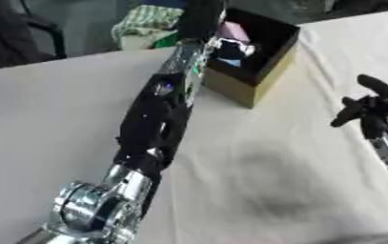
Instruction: Pick up objects on the table and place them in the box.
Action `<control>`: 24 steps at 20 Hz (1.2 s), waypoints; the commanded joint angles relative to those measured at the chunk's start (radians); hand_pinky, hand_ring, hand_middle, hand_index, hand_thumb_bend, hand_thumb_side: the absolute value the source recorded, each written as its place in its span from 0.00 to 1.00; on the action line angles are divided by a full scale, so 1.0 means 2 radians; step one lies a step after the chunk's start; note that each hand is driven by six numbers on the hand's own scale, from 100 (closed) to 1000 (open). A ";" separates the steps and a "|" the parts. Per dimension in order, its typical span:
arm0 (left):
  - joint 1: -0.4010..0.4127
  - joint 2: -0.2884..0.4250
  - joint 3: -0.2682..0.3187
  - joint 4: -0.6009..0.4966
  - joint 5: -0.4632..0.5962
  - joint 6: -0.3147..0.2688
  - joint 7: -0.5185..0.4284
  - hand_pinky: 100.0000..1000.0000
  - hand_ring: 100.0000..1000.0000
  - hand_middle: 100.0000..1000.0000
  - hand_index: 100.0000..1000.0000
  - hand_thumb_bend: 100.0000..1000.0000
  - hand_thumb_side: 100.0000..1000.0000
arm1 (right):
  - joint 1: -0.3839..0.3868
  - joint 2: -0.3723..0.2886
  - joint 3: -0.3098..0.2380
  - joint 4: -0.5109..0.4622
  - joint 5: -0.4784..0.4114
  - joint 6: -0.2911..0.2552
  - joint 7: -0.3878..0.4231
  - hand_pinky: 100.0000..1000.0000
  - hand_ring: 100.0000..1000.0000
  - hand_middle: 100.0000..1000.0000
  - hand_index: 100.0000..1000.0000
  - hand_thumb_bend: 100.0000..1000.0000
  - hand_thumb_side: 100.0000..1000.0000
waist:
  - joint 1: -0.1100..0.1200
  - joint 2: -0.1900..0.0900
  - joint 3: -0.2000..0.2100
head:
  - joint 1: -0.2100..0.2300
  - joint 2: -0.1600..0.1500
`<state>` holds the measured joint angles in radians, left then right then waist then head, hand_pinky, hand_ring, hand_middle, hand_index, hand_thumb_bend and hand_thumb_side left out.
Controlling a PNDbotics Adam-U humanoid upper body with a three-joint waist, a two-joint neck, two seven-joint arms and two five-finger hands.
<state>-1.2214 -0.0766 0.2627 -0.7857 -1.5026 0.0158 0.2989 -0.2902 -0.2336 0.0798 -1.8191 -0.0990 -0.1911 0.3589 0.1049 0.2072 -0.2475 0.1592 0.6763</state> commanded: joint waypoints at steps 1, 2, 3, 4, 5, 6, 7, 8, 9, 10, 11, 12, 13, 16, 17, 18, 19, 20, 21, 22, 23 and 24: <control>-0.010 0.016 0.003 -0.017 0.019 -0.007 0.012 0.84 0.81 0.82 0.93 0.64 0.39 | -0.005 -0.001 -0.004 -0.006 -0.002 -0.001 0.001 1.00 0.57 0.54 0.97 0.00 0.41 | -0.007 -0.008 0.003 | -0.002 -0.004; -0.010 0.017 0.004 -0.023 0.026 -0.011 0.013 0.83 0.80 0.81 0.93 0.57 0.37 | -0.005 -0.001 -0.004 -0.006 -0.002 -0.001 0.000 1.00 0.57 0.54 0.97 0.00 0.41 | -0.007 -0.008 0.004 | -0.003 -0.004; -0.010 0.018 0.005 -0.030 0.032 -0.016 0.013 0.83 0.79 0.80 0.92 0.53 0.36 | -0.005 -0.001 -0.005 -0.006 -0.002 -0.001 0.000 1.00 0.57 0.54 0.97 0.00 0.41 | -0.008 -0.009 0.006 | -0.004 -0.004; -0.010 0.019 0.006 -0.038 0.039 -0.022 0.012 0.82 0.78 0.79 0.92 0.45 0.36 | -0.004 -0.001 -0.006 -0.006 -0.002 -0.001 -0.001 1.00 0.57 0.54 0.97 0.00 0.41 | -0.009 -0.009 0.008 | -0.005 -0.003; -0.011 0.021 0.005 -0.047 0.045 -0.028 0.009 0.81 0.77 0.77 0.91 0.39 0.34 | -0.004 -0.001 -0.006 -0.006 -0.002 -0.001 -0.001 1.00 0.57 0.54 0.97 0.00 0.41 | -0.009 -0.010 0.010 | -0.006 -0.003; -0.011 0.021 0.003 -0.057 0.052 -0.034 0.005 0.81 0.77 0.76 0.91 0.30 0.32 | -0.003 0.000 -0.007 -0.005 -0.002 -0.001 -0.002 1.00 0.57 0.54 0.97 0.00 0.41 | -0.010 -0.010 0.013 | -0.006 -0.002; -0.011 0.023 0.000 -0.067 0.058 -0.041 0.001 0.81 0.76 0.76 0.91 0.28 0.31 | -0.003 0.000 -0.007 -0.005 -0.002 -0.001 -0.002 1.00 0.57 0.54 0.97 0.00 0.41 | -0.010 -0.011 0.015 | -0.007 -0.001; -0.010 0.025 -0.005 -0.078 0.065 -0.047 -0.002 0.81 0.76 0.75 0.91 0.26 0.30 | -0.002 0.001 -0.007 -0.005 -0.002 -0.001 -0.002 1.00 0.57 0.54 0.97 0.00 0.41 | -0.011 -0.012 0.018 | -0.007 0.000; -0.009 0.030 -0.012 -0.088 0.071 -0.053 -0.005 0.81 0.75 0.74 0.91 0.24 0.30 | -0.001 0.001 -0.008 -0.005 -0.002 -0.001 -0.003 1.00 0.57 0.54 0.97 0.00 0.41 | -0.011 -0.012 0.021 | -0.008 0.000; -0.007 0.036 -0.018 -0.099 0.078 -0.060 -0.007 0.80 0.74 0.73 0.91 0.23 0.30 | -0.001 0.001 -0.009 -0.005 -0.002 -0.001 -0.003 1.00 0.57 0.54 0.97 0.00 0.41 | -0.012 -0.013 0.023 | -0.009 0.001; -0.004 0.044 -0.025 -0.110 0.085 -0.067 -0.010 0.79 0.73 0.72 0.91 0.22 0.30 | -0.001 0.001 -0.010 -0.005 -0.002 -0.001 -0.004 1.00 0.57 0.54 0.97 0.00 0.41 | -0.012 -0.013 0.025 | -0.010 0.002; 0.001 0.052 -0.032 -0.121 0.092 -0.075 -0.014 0.78 0.72 0.71 0.90 0.19 0.31 | 0.000 0.001 -0.011 -0.005 -0.002 0.000 -0.005 1.00 0.57 0.54 0.97 0.00 0.41 | -0.013 -0.014 0.028 | -0.011 0.003; 0.007 0.061 -0.038 -0.131 0.100 -0.082 -0.018 0.78 0.72 0.70 0.90 0.18 0.32 | 0.001 0.001 -0.011 -0.005 -0.002 0.000 -0.006 1.00 0.57 0.54 0.97 0.00 0.41 | -0.013 -0.015 0.031 | -0.013 0.004; 0.031 0.087 -0.054 -0.156 0.121 -0.104 -0.030 0.76 0.70 0.68 0.90 0.13 0.36 | 0.003 0.000 -0.014 -0.005 -0.002 0.000 -0.008 1.00 0.57 0.54 0.97 0.00 0.41 | -0.013 -0.015 0.039 | -0.015 0.007; 0.041 0.096 -0.058 -0.165 0.128 -0.111 -0.032 0.76 0.69 0.67 0.90 0.11 0.37 | 0.004 0.000 -0.014 -0.005 -0.001 0.000 -0.009 1.00 0.57 0.54 0.97 0.00 0.41 | -0.013 -0.015 0.041 | -0.016 0.007; 0.051 0.104 -0.061 -0.174 0.135 -0.118 -0.032 0.76 0.69 0.67 0.89 0.08 0.39 | 0.004 0.000 -0.015 -0.005 -0.001 0.000 -0.010 1.00 0.57 0.54 0.97 0.00 0.41 | -0.014 -0.014 0.044 | -0.017 0.007; 0.061 0.111 -0.064 -0.182 0.142 -0.124 -0.032 0.76 0.68 0.67 0.89 0.07 0.40 | 0.004 -0.001 -0.015 -0.005 -0.001 0.000 -0.010 1.00 0.57 0.54 0.97 0.00 0.41 | -0.014 -0.014 0.047 | -0.019 0.007; 0.071 0.116 -0.065 -0.191 0.148 -0.130 -0.031 0.75 0.68 0.66 0.89 0.02 0.42 | 0.004 -0.001 -0.015 -0.005 -0.001 0.000 -0.010 1.00 0.57 0.54 0.97 0.00 0.41 | -0.014 -0.013 0.050 | -0.020 0.008; 0.082 0.119 -0.064 -0.199 0.154 -0.137 -0.028 0.74 0.67 0.65 0.89 0.00 0.45 | 0.004 -0.001 -0.017 -0.006 0.000 0.000 -0.011 1.00 0.57 0.54 0.97 0.00 0.41 | -0.015 -0.013 0.053 | -0.021 0.008; 0.093 0.120 -0.062 -0.207 0.161 -0.143 -0.024 0.74 0.66 0.64 0.88 0.00 0.47 | 0.005 -0.001 -0.018 -0.005 0.000 0.000 -0.012 1.00 0.57 0.54 0.97 0.00 0.41 | -0.015 -0.013 0.055 | -0.022 0.008; 0.104 0.120 -0.059 -0.215 0.168 -0.150 -0.020 0.73 0.66 0.64 0.88 0.00 0.49 | 0.005 -0.001 -0.018 -0.005 0.000 0.000 -0.013 1.00 0.57 0.54 0.97 0.00 0.41 | -0.015 -0.012 0.058 | -0.022 0.008; 0.115 0.121 -0.056 -0.220 0.175 -0.156 -0.015 0.73 0.65 0.63 0.87 0.00 0.51 | 0.005 -0.001 -0.019 -0.006 0.000 0.000 -0.014 1.00 0.57 0.54 0.97 0.00 0.41 | -0.016 -0.012 0.060 | -0.022 0.009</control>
<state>-0.9764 0.1365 0.1414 -1.1901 -1.1708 -0.2788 0.2601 -0.2720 -0.2254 0.0493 -1.8186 -0.0990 -0.1906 0.3372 0.0794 0.1974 -0.1265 0.1193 0.6868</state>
